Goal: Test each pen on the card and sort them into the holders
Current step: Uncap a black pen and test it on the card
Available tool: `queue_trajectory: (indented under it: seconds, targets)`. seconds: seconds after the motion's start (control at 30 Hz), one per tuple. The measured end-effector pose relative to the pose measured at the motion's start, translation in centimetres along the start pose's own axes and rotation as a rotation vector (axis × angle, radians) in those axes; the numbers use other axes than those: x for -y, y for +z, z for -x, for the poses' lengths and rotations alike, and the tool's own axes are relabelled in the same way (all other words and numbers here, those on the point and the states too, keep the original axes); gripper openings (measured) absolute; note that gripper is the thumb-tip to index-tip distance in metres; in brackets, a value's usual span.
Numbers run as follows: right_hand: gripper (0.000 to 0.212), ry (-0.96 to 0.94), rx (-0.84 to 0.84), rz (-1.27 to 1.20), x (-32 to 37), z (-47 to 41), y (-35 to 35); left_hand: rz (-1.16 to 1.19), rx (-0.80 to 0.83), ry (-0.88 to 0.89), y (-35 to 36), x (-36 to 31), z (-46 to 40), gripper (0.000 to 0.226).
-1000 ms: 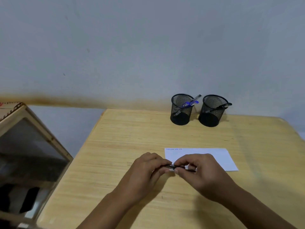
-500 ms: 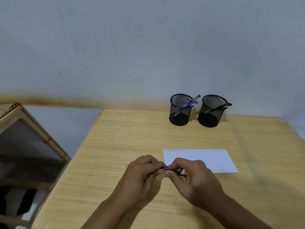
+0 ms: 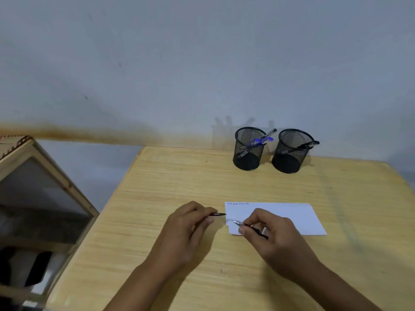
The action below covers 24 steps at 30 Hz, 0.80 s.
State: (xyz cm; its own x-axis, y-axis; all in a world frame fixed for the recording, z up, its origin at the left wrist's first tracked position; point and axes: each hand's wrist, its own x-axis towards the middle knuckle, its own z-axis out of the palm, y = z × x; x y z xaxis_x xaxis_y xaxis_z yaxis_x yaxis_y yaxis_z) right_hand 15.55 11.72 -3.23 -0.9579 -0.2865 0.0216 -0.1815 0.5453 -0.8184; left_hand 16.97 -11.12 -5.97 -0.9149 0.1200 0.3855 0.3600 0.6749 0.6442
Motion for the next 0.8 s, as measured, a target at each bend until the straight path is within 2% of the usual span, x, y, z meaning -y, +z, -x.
queue_trajectory:
  seconds: [0.07,0.17,0.3,0.57,0.7,0.8]
  targets:
    - [0.010,0.043,-0.016,-0.074,-0.4,0.1,-0.5,-0.079,-0.015,-0.087,-0.4,0.7,0.0,0.021]
    - [0.019,0.116,-0.048,-0.168,-1.0,0.2,-0.9,-0.148,-0.054,-0.217,-0.2,1.1,-0.1,0.019]
    - [0.020,0.219,-0.117,-0.346,-1.3,0.6,-0.7,-0.235,-0.110,-0.343,1.0,1.5,-0.7,0.018]
    - [0.031,0.264,-0.180,-0.434,-1.4,0.9,-0.9,-0.361,-0.092,-0.309,1.7,1.7,-0.6,0.015]
    - [0.029,0.246,-0.235,-0.433,-1.5,0.7,-1.3,-0.387,-0.085,-0.336,2.0,1.1,-0.2,0.029]
    - [0.027,0.237,-0.265,-0.465,-1.6,0.5,-1.4,-0.383,-0.105,-0.249,2.8,0.1,0.2,0.035]
